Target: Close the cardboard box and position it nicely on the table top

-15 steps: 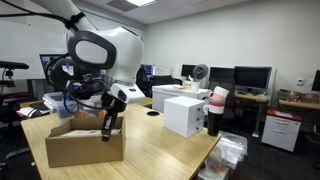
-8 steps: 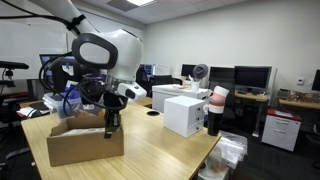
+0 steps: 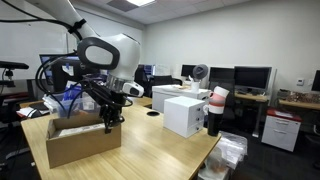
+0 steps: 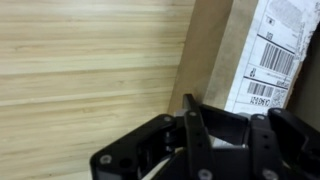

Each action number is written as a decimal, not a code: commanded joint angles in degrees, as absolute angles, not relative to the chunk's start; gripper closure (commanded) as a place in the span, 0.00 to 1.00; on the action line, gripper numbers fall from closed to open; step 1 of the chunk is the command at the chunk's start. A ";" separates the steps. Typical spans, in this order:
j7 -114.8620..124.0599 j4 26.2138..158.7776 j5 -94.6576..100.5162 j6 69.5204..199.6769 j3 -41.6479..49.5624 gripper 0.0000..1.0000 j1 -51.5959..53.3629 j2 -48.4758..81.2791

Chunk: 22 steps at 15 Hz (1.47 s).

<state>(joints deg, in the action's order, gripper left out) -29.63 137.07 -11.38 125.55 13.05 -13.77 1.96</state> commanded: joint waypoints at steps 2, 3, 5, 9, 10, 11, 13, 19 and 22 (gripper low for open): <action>-37.27 137.59 -10.63 126.46 11.34 1.00 -12.44 3.01; -38.53 137.64 -10.38 126.51 10.95 1.00 -12.09 2.96; -40.04 137.73 -9.90 127.05 10.58 1.00 -11.72 2.91; -41.42 137.81 -7.88 127.98 9.81 0.77 -10.95 2.28; -40.46 137.87 -6.98 128.14 9.69 0.72 -10.80 1.83; -39.60 137.84 -6.50 127.93 9.62 0.68 -10.66 1.40; -36.84 138.19 -5.63 127.65 9.45 0.55 -10.44 -0.60; -34.64 138.33 -6.11 126.54 9.89 0.21 -10.41 -5.52; -34.47 138.64 -8.38 125.61 10.27 0.04 -10.12 -8.40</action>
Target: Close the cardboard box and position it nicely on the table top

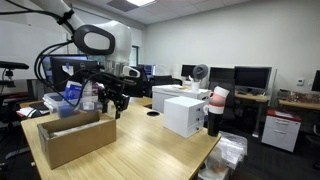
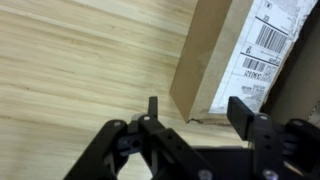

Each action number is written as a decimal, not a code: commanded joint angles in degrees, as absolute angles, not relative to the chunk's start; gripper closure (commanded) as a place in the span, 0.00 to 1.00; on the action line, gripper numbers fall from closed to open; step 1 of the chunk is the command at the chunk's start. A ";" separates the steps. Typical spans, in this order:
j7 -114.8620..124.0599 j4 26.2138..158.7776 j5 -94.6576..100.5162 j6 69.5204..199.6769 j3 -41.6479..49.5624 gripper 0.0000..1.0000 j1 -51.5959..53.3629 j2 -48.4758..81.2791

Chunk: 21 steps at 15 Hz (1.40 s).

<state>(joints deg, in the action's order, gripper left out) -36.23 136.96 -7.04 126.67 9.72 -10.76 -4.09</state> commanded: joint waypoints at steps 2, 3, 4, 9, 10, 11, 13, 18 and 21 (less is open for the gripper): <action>-34.44 139.71 -11.15 124.53 10.81 0.01 -9.97 -10.04; -34.98 140.53 -12.54 124.37 11.13 0.18 -9.89 -10.84; -35.25 141.57 -13.85 123.71 11.58 0.34 -9.82 -11.64; -36.31 144.24 -19.26 120.02 13.35 0.64 -9.19 -12.71; -36.66 144.74 -19.91 120.09 13.44 0.69 -9.01 -12.58; -36.84 145.18 -20.34 120.53 13.40 0.74 -8.87 -12.46; -36.84 146.03 -19.89 122.23 12.61 0.88 -7.87 -11.05; -36.93 145.76 -21.27 126.60 10.91 0.97 -4.47 -6.15; -37.96 144.66 -22.85 130.01 9.76 0.96 -3.44 -2.79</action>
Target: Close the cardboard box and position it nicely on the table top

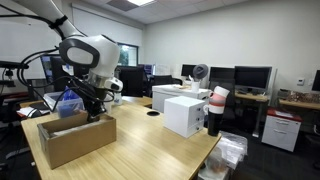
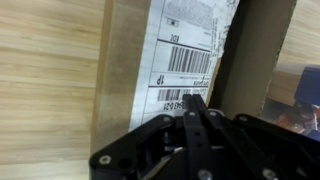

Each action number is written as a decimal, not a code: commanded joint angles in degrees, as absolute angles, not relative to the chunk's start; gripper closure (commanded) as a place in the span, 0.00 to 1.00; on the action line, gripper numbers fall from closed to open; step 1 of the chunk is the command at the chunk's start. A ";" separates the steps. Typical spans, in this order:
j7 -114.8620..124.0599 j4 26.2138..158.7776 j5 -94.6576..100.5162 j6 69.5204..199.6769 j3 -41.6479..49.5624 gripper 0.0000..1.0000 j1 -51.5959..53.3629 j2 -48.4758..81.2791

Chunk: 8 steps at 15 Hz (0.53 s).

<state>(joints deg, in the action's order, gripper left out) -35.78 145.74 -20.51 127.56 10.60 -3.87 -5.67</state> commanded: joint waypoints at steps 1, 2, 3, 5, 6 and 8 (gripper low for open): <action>-38.60 144.36 -23.26 131.43 9.15 0.96 -3.17 -1.47; -39.45 143.79 -23.35 132.64 8.39 0.97 -3.18 -0.06; -40.15 143.36 -23.50 133.45 7.81 0.97 -3.14 0.76; -41.49 142.59 -23.78 134.27 6.83 0.97 -3.27 1.94; -42.35 142.09 -23.99 134.53 6.34 0.97 -3.31 2.50; -43.70 141.46 -24.14 135.30 5.16 0.97 -3.43 3.53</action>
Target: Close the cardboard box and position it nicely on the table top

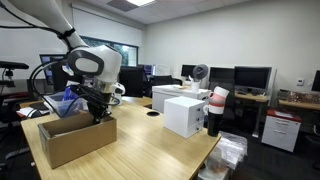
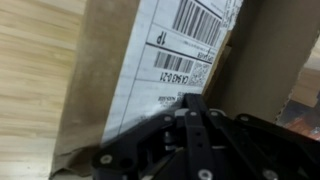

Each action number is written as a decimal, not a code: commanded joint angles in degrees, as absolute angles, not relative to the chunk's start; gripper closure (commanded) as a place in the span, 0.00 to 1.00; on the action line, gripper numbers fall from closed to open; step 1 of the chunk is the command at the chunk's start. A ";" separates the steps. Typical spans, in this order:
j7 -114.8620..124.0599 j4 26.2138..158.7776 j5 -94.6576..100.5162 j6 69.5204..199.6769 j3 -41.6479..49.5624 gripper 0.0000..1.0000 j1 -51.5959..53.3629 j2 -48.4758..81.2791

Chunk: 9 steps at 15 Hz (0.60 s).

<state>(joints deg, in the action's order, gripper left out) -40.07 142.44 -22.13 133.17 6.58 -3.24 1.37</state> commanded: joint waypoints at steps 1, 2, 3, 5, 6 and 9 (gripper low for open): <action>-44.14 141.16 -24.11 135.36 4.74 0.96 -3.50 3.88; -44.60 140.92 -24.13 135.59 4.35 0.97 -3.53 4.23; -45.05 140.64 -24.13 135.70 3.97 0.97 -3.56 4.48; -46.51 140.15 -24.19 135.95 3.24 0.97 -3.59 4.98; -47.21 140.00 -24.08 136.19 2.91 0.97 -3.60 5.14; -49.18 139.00 -24.48 137.10 1.83 0.97 -3.56 5.82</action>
